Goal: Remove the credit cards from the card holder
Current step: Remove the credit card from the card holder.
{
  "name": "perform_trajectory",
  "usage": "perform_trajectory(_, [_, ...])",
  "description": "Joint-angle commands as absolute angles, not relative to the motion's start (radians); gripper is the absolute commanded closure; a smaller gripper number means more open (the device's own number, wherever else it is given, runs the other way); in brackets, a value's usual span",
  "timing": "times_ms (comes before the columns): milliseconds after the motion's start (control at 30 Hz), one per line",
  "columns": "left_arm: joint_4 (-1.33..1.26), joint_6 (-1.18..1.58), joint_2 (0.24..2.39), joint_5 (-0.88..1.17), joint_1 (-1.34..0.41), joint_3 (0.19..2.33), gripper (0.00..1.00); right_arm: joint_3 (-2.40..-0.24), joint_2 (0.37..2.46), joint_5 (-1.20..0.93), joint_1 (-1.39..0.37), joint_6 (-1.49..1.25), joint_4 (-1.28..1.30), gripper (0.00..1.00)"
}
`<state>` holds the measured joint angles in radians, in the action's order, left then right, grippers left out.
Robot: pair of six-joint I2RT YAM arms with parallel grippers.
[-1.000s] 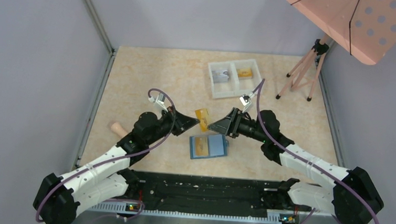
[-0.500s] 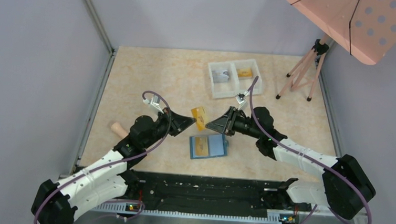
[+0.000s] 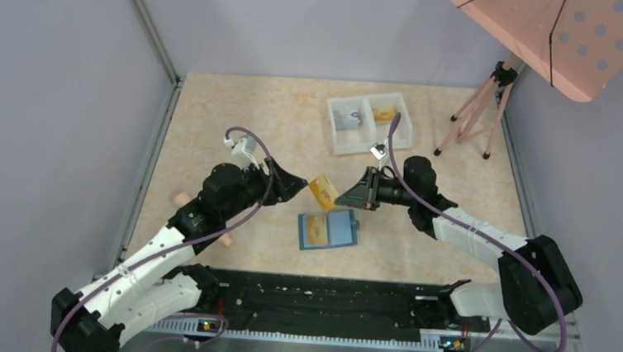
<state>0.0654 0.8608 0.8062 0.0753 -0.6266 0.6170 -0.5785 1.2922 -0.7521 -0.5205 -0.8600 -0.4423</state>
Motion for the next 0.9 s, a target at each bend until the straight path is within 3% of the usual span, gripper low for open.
perform_trajectory(0, [0.167,0.714,0.814,0.205,-0.588,0.695,0.32,-0.671,1.292,-0.915,-0.517,-0.658,-0.309,1.00])
perform_trajectory(300, [0.262,0.552,0.938,0.509,-0.563,0.812,0.32,-0.676,1.280,-1.085,-0.518,-0.634,-0.312,1.00])
perform_trajectory(567, [0.246,0.548,1.010,0.559,-0.562,0.832,0.37,-0.692,1.271,-1.153,-0.518,-0.563,-0.248,1.00])
perform_trajectory(867, [0.184,0.600,1.070,0.674,-0.531,0.825,0.81,-0.696,1.272,-1.154,-0.519,-0.575,-0.255,1.00])
